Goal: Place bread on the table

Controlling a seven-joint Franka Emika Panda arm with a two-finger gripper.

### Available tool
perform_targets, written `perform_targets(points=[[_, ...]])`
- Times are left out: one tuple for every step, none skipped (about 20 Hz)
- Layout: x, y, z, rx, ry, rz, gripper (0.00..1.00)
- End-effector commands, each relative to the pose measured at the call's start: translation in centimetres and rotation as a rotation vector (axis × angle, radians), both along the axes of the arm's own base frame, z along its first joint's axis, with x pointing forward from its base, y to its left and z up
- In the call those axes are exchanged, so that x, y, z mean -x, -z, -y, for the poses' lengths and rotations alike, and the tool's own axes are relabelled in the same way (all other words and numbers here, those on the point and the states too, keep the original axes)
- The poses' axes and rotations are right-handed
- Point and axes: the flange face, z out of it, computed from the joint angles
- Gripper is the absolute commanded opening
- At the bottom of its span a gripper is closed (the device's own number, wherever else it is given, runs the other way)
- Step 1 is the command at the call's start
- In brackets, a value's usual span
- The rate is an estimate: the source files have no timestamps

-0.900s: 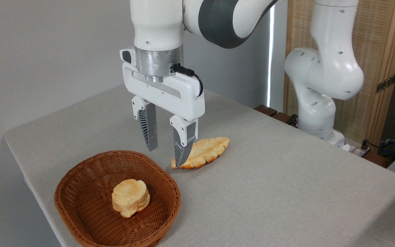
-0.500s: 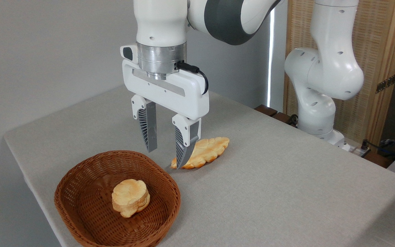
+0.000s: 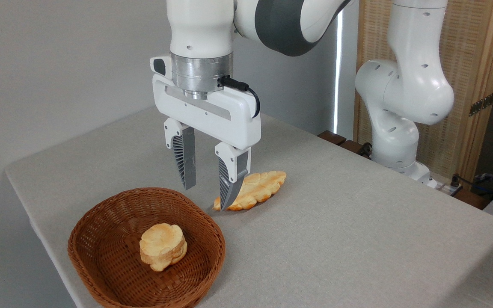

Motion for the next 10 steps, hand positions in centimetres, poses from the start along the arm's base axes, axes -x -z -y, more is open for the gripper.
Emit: perform_targets(points=[[-0.14, -0.5, -0.2, 0.015, 0.001, 0.018, 1.0], [-0.14, -0.5, -0.12, 0.015, 0.002, 0.018, 1.0], [-0.15, -0.52, -0.21, 0.015, 0.001, 0.02, 1.0], [-0.15, -0.52, -0.21, 0.015, 0.001, 0.02, 1.0], [-0.2, -0.45, -0.2, 0.015, 0.001, 0.02, 1.0], [-0.23, -0.37, -0.11, 0.014, 0.002, 0.018, 1.0], [-0.23, -0.37, -0.2, 0.015, 0.001, 0.018, 1.0], [-0.23, -0.37, -0.11, 0.014, 0.002, 0.018, 1.0], [-0.23, -0.37, -0.11, 0.014, 0.002, 0.018, 1.0], [-0.26, -0.29, -0.11, 0.014, 0.002, 0.017, 1.0]])
